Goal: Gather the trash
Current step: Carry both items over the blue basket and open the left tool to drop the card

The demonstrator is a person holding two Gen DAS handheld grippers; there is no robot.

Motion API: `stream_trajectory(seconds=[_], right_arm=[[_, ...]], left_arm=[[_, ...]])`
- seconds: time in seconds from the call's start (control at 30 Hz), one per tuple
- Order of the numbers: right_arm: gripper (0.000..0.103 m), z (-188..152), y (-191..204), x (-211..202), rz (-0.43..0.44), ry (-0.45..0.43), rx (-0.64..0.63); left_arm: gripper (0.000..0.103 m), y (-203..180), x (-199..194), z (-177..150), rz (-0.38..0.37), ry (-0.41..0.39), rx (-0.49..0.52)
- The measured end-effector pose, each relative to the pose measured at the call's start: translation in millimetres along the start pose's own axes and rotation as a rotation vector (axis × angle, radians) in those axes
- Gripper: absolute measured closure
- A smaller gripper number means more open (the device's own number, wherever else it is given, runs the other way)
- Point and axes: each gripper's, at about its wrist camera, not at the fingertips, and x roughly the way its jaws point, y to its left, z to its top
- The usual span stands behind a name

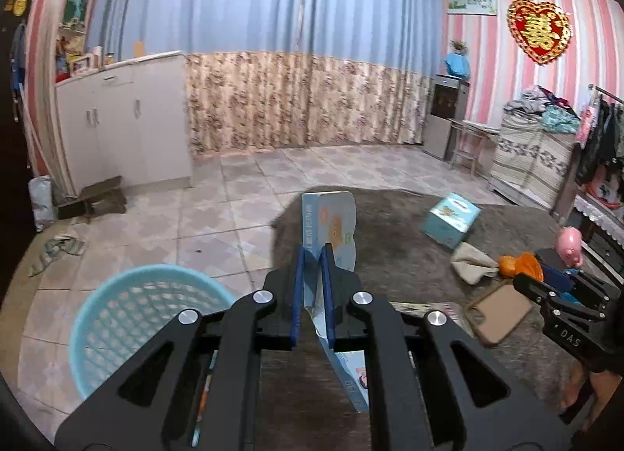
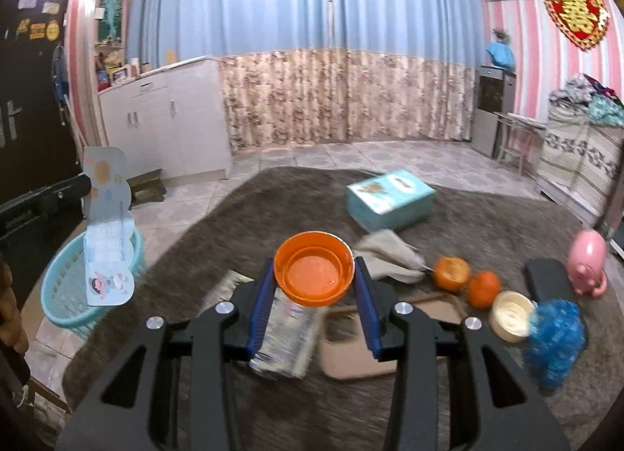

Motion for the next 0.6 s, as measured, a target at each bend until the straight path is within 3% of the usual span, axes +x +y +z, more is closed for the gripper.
stream_trajectory(seconds=[0.33,0.6], right_arm=[[0.063,12,74,25,0.09,0.006,-0.065],[0.063,12,125,44,0.131,0.03,-0.1]], left_arm=[[0.095,101,-2,-9,0.158,0.003,-0.036],[0.095,163,13,-32,0.224,0.046,-0.077]])
